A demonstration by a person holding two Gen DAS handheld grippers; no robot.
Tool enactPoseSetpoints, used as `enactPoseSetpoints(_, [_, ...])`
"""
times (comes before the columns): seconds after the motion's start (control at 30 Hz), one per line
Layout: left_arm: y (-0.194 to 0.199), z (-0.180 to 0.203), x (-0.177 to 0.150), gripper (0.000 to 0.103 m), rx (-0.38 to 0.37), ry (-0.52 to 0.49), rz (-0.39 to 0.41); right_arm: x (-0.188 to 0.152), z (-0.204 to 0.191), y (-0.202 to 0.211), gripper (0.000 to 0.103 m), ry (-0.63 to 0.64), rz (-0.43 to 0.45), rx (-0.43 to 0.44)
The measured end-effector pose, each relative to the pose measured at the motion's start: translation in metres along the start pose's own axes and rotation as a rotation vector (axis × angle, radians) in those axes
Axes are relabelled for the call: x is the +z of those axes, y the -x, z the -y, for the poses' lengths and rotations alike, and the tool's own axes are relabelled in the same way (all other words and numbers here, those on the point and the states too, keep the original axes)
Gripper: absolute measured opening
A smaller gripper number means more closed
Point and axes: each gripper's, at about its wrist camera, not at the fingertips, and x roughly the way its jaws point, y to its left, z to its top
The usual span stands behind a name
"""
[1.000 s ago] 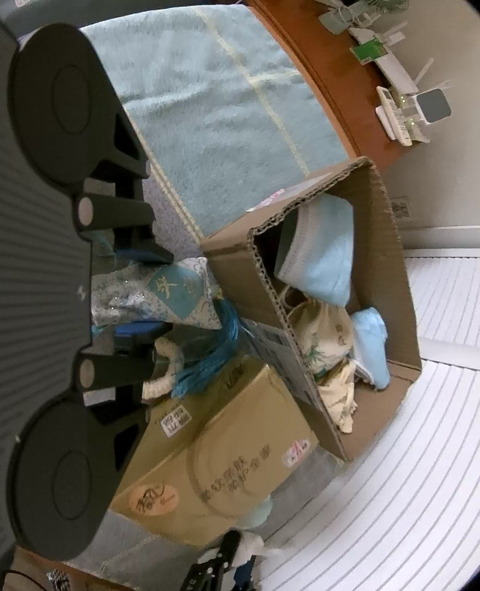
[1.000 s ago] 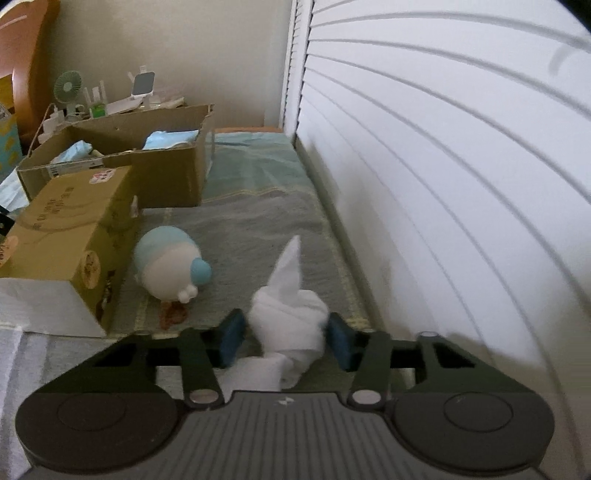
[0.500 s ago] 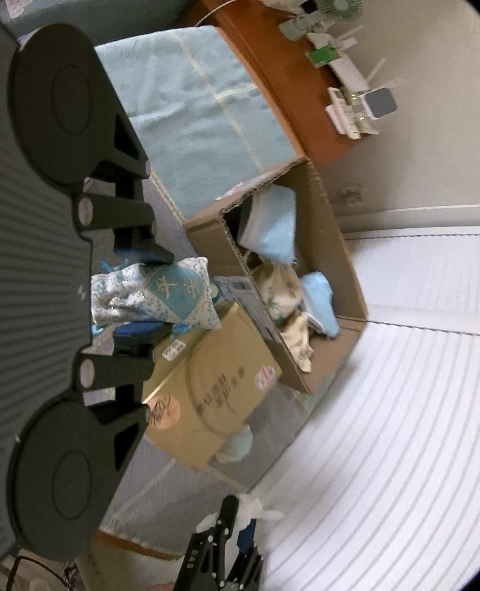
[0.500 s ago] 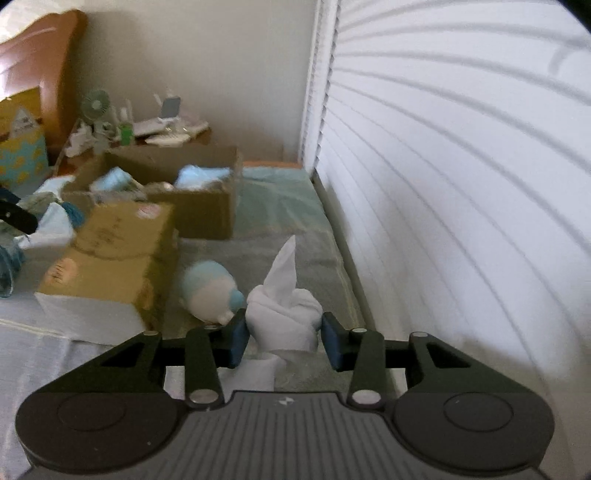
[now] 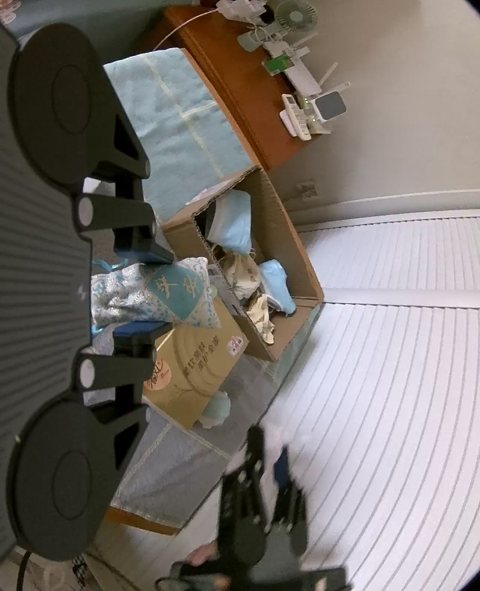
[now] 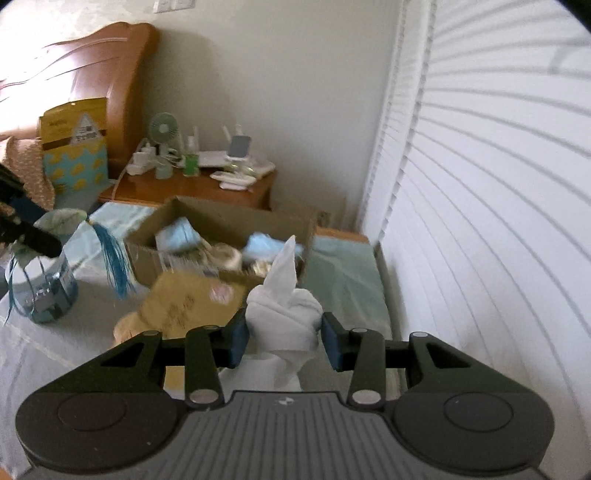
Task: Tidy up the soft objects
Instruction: 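Drop the white tissue into the cardboard box with the right gripper while the left lifts the pouch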
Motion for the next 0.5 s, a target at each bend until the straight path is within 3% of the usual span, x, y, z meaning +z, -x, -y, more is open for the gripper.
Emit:
enactPoseSetpoints(0.2, [0.006, -0.001, -0.003, 0.030, -0.007, 0.005, 0.023, 0.039, -0.008, -0.030, 0.047, 0.041, 0.035, 0.068])
enactPoseSetpoints(0.5, [0.005, -0.005, -0.004, 0.030, -0.013, 0.019, 0.036, 0.083, -0.013, -0.091, 0.047, 0.088, 0.025, 0.105])
